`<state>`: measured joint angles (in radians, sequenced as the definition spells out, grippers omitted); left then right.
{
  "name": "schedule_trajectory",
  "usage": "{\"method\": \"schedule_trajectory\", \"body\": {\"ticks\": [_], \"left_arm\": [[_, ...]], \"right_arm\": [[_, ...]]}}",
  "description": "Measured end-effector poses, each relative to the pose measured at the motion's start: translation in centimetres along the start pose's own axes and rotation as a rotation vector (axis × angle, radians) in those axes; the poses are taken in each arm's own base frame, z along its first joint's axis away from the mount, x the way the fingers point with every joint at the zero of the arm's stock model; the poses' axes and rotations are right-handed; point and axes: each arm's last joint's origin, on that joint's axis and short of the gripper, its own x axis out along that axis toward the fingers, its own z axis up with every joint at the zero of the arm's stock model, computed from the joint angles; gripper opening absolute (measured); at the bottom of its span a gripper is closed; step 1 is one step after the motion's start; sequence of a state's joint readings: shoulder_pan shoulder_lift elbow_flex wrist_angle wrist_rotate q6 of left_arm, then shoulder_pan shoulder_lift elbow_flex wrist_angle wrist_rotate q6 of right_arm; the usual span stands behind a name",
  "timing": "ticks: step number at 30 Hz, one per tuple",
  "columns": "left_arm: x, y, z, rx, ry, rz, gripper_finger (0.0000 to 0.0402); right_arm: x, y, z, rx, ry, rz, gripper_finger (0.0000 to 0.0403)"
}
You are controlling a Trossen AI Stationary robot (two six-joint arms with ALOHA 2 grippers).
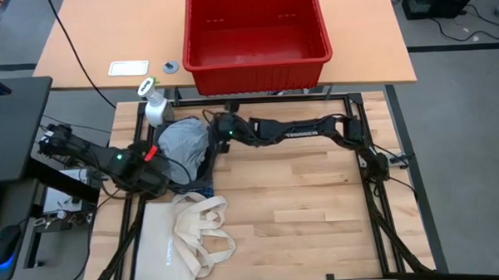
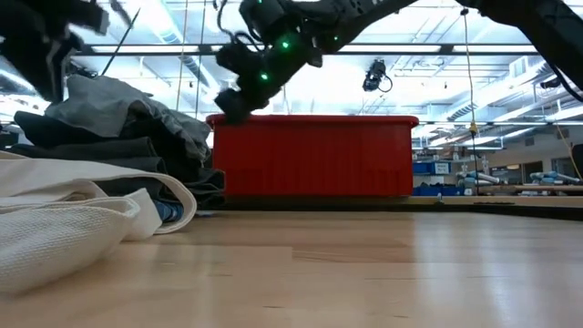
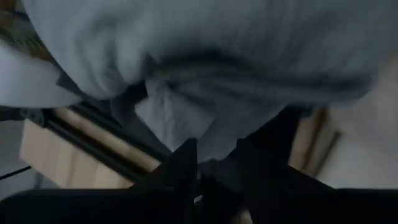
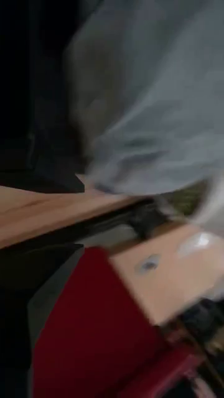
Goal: Fold Laundry from Bin
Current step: Fold the gray shirt
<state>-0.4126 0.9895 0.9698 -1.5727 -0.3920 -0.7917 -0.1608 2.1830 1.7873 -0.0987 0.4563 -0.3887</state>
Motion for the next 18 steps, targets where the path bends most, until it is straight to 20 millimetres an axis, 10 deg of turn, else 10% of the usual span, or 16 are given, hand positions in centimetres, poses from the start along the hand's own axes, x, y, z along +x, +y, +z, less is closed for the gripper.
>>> {"method": "schedule_trajectory", "body": {"ticks": [10,18], "left_arm": [[0.7,-0.2,-0.4,0.026,0.05,-0.012,0.0116],[-1.5,-0.1,-0.2,0.056,0.007,-0.123,0.0116]], "right_arm": [[-0.8,0.6,0.4,0.034,-0.229,0.667,0.015],[-1.0,0.7,1.3,0.006,-0.33,0.653,0.015]]}}
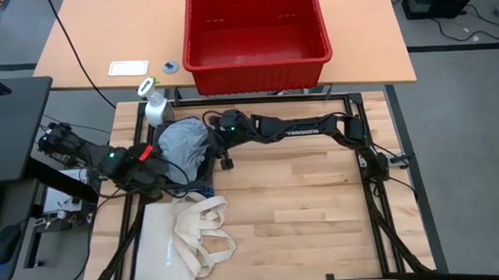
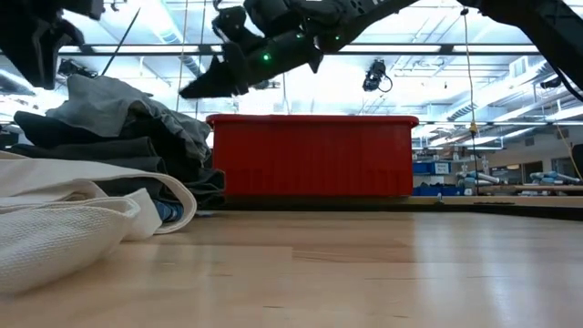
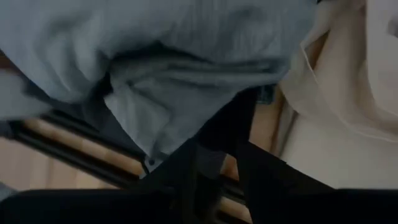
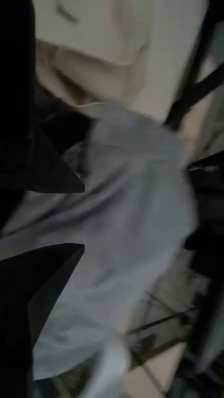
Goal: Fold Laundry from Bin
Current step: Fold the gray shirt
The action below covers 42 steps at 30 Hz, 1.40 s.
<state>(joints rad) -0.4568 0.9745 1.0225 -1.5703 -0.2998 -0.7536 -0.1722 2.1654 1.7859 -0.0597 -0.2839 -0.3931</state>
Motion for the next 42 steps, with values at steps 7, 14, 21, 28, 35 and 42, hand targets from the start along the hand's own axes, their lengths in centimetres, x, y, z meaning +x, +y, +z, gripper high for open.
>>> {"method": "schedule_trajectory", "body": {"ticks": [7,14,21,28,35,42], "left_arm": [[-0.2,0.9,0.6,0.032,-0.236,0.256,0.0116],[0.2,1.7,1.1,-0.07,-0.177,0.253,0.0116],[2.9,2.4,1.2,-0.122,-0.095,0.308,0.0116],[4.9,3.2,1.6,-0.111,-0.165,0.511,0.0116],[4.2,3.9,1.1,-0.157,-0.01,0.418,0.0116],[2.3,3.2,1.2,-0.222,0.111,0.091,0.0116]], "right_arm": [[0.7,-2.3,-0.2,-0.004,-0.193,-0.07,0.015],[1.8,-3.8,-3.1,0.083,-0.188,-0.059,0.015],[2.0,-3.4,-2.6,0.07,-0.221,-0.037,0.015],[2.1,-3.0,-2.5,0.072,-0.233,0.002,0.015],[2.2,-2.9,-3.4,0.092,-0.13,-0.023,0.015],[2.2,-3.0,-3.9,0.088,-0.066,-0.065,0.015]]}}
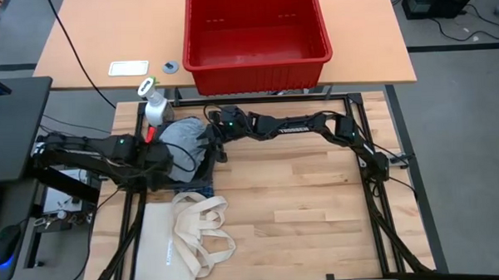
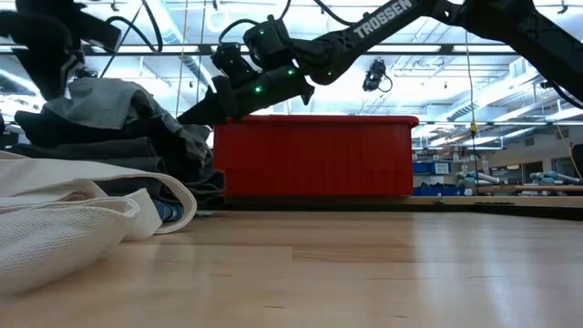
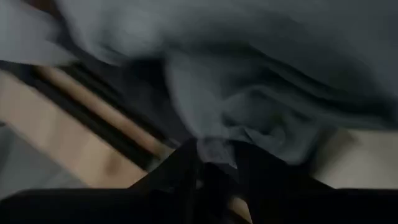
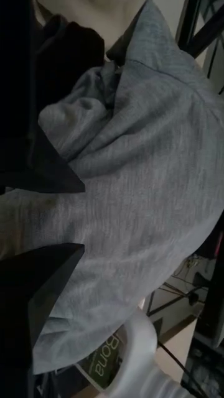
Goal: Fold Laundry from Bin
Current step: Fold the gray shirt
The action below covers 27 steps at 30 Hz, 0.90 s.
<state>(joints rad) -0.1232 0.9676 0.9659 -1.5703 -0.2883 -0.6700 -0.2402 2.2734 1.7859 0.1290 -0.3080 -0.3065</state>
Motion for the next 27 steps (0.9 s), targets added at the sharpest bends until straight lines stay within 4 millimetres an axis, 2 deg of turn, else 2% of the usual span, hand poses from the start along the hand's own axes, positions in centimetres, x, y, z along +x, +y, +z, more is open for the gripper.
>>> {"method": "schedule_trajectory", "body": {"ticks": [6,12,16,20,23,25,27], "left_arm": [[-0.3,-0.6,-0.4,0.028,0.049,-0.094,0.0116],[-1.0,-2.2,-1.5,0.103,0.151,-0.346,0.0116],[-1.5,-2.5,-2.4,0.074,0.194,-0.376,0.0116],[-2.1,-3.2,-2.7,0.1,0.111,-0.464,0.0116],[-2.9,-4.1,-2.6,0.135,0.013,-0.581,0.0116],[-3.2,-4.5,-2.5,0.144,-0.061,-0.607,0.0116],[-3.3,-4.6,-2.5,0.143,-0.14,-0.561,0.0116]], "right_arm": [[-0.1,-0.3,-0.3,0.01,0.022,0.002,0.015],[-0.2,-0.2,-0.6,0.007,0.021,0.087,0.015],[-0.3,-0.5,-0.7,-0.005,0.038,0.041,0.015],[-0.9,-0.7,0.2,0.018,0.015,0.057,0.015],[-1.7,0.3,1.6,0.019,0.021,0.132,0.015],[-1.8,1.3,1.4,0.015,0.092,0.166,0.015],[-1.6,2.3,0.4,0.029,0.186,0.204,0.015]]}}
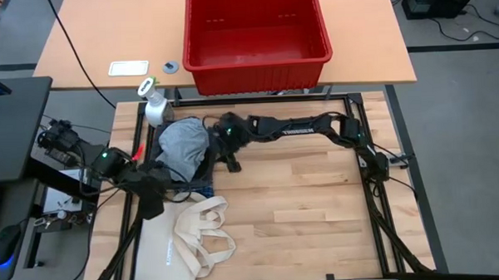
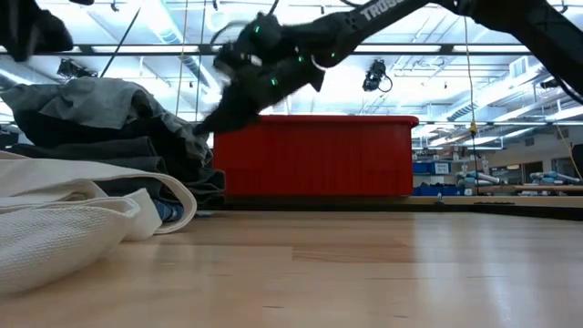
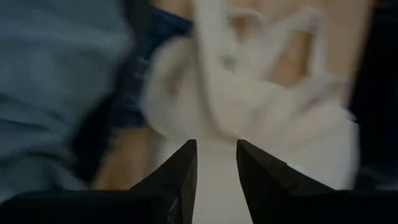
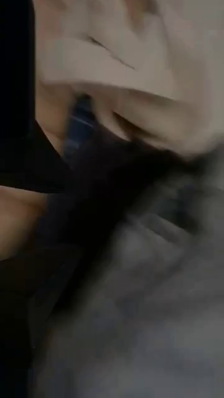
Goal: Fold Laundry from Bin
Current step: Fold the gray shirt
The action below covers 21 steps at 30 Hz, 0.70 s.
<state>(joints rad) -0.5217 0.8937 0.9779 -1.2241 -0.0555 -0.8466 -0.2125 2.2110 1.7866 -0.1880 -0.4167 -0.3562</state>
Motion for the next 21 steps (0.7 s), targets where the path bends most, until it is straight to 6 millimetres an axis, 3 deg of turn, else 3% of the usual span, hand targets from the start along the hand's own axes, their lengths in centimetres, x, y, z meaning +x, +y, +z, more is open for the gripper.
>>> {"method": "schedule_trajectory", "body": {"ticks": [3,7,10,15,21], "left_arm": [[0.2,0.5,-0.4,-0.017,-0.012,0.13,0.0116],[0.2,2.1,-1.7,-0.08,0.148,0.38,0.0116],[0.9,2.2,-1.4,-0.04,0.081,0.426,0.0116],[2.4,2.6,-0.4,-0.003,0.168,0.578,0.0116],[2.6,1.4,2.3,0.043,0.135,0.458,0.0116]], "right_arm": [[1.3,0.9,-1.7,0.033,0.074,0.077,0.015],[2.1,1.8,-4.4,0.081,0.124,0.083,0.015],[2.3,2.1,-5.8,0.137,0.134,0.089,0.015],[2.5,2.1,-6.2,0.155,0.102,0.075,0.015],[2.5,2.5,-5.7,0.137,0.094,0.087,0.015]]}}
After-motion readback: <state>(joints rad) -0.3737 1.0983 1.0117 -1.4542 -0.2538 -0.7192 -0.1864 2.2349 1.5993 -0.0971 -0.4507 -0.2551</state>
